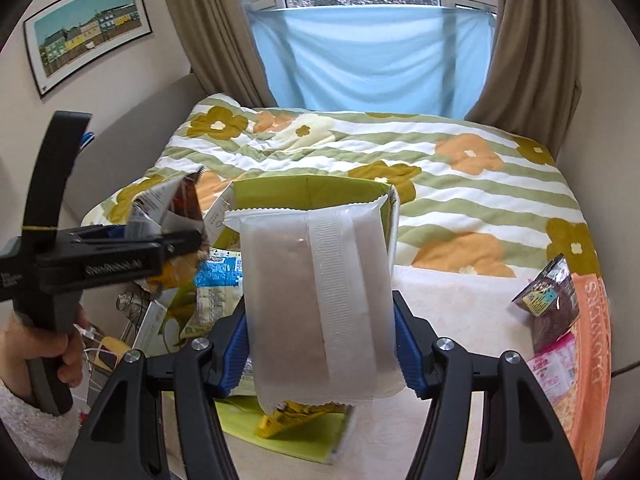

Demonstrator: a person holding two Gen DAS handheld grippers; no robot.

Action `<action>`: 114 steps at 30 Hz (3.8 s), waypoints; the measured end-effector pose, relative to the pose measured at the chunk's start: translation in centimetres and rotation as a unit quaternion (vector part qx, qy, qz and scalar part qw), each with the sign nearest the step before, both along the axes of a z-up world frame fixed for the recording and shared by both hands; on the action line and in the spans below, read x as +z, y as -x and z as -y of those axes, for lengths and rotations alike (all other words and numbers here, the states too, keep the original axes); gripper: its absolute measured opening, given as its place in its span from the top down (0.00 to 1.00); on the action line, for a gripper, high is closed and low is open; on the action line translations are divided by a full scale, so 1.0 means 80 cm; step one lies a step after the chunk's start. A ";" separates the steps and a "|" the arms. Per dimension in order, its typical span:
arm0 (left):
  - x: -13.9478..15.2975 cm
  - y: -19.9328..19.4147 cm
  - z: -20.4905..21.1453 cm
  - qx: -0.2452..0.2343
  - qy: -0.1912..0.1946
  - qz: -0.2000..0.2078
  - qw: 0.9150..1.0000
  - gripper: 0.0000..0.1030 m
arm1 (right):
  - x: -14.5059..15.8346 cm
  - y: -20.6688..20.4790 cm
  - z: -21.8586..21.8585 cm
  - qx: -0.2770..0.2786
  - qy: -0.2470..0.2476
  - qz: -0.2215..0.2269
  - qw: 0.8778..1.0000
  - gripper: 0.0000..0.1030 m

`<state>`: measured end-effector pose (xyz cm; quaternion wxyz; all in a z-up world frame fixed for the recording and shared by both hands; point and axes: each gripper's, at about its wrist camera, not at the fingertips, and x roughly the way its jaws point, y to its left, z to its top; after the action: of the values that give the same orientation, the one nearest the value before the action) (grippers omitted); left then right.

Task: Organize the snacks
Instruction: 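Drop the grey chip bag into the green box with the left tool while the right drops the white pouch, then move both tools back over the brown bag and pink bag, then grasp the brown bag with the left tool while the right grasps the pink bag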

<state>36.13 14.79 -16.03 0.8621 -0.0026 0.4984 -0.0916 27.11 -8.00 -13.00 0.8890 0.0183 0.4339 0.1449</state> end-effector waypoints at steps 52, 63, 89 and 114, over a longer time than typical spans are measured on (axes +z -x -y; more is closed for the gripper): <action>-0.028 0.130 -0.025 -0.043 0.034 -0.012 0.998 0.01 | -0.025 0.072 -0.018 -0.062 0.015 0.004 0.998 0.03; 0.004 0.119 0.070 -0.052 0.024 0.013 0.998 0.01 | -0.010 0.075 0.062 -0.077 -0.015 0.029 0.996 0.03; -0.054 -0.063 0.541 -0.249 -0.014 -0.055 0.967 0.01 | -0.084 0.035 0.408 -0.144 -0.003 -0.076 0.987 0.03; -0.203 -0.111 0.622 -0.349 -0.100 -0.108 0.926 0.01 | -0.216 -0.030 0.397 -0.136 -0.024 -0.150 0.979 0.03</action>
<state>45.02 -34.99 -32.30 0.7126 0.2478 0.5641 -0.3354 29.53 -39.74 -30.25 0.8244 0.1196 0.5525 0.0287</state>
